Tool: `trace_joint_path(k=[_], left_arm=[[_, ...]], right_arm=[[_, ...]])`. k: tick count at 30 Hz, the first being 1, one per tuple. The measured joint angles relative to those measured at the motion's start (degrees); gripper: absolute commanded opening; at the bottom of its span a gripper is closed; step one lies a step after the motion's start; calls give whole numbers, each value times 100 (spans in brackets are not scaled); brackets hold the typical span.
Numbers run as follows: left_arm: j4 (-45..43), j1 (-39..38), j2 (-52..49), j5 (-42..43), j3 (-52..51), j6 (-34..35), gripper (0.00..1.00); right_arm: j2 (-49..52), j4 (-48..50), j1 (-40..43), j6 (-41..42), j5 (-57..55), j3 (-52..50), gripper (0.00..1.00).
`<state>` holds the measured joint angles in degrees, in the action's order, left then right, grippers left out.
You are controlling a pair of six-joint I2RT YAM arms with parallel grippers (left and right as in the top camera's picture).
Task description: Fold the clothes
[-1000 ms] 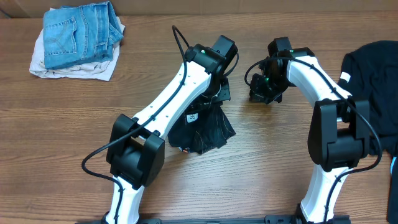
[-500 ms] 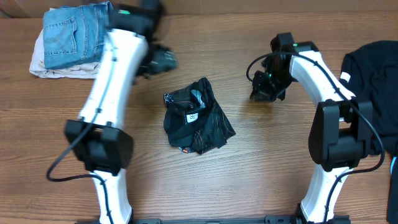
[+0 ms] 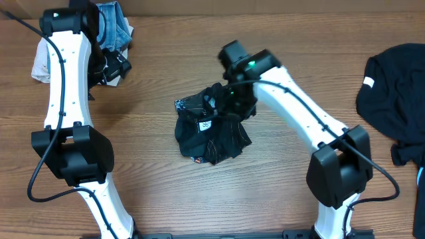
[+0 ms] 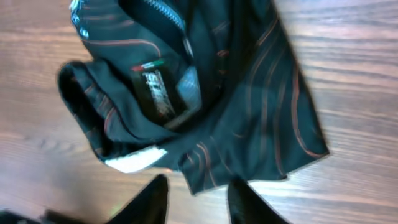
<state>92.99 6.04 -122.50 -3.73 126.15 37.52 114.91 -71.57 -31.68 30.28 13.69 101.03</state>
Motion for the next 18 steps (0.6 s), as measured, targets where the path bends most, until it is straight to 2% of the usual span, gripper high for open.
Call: trace_joint_path(k=[4, 6, 7, 8, 13, 18], left_arm=[[-122, -4, 0, 0, -282, 0, 100], [-168, -4, 0, 0, -402, 0, 100], [-175, -4, 0, 0, -466, 0, 100], [-170, -4, 0, 0, -505, 0, 100], [-190, -4, 0, 0, -590, 0, 100], [-190, -4, 0, 0, -590, 0, 100]], right_arm=[[0, 332, -186, 564, -197, 0, 28], [0, 461, -251, 815, -232, 0, 33], [0, 549, -289, 964, -258, 0, 49], [0, 610, -323, 1058, -264, 0, 56], [13, 664, -487, 1408, -306, 0, 56], [168, 503, -527, 1696, -308, 0, 52]])
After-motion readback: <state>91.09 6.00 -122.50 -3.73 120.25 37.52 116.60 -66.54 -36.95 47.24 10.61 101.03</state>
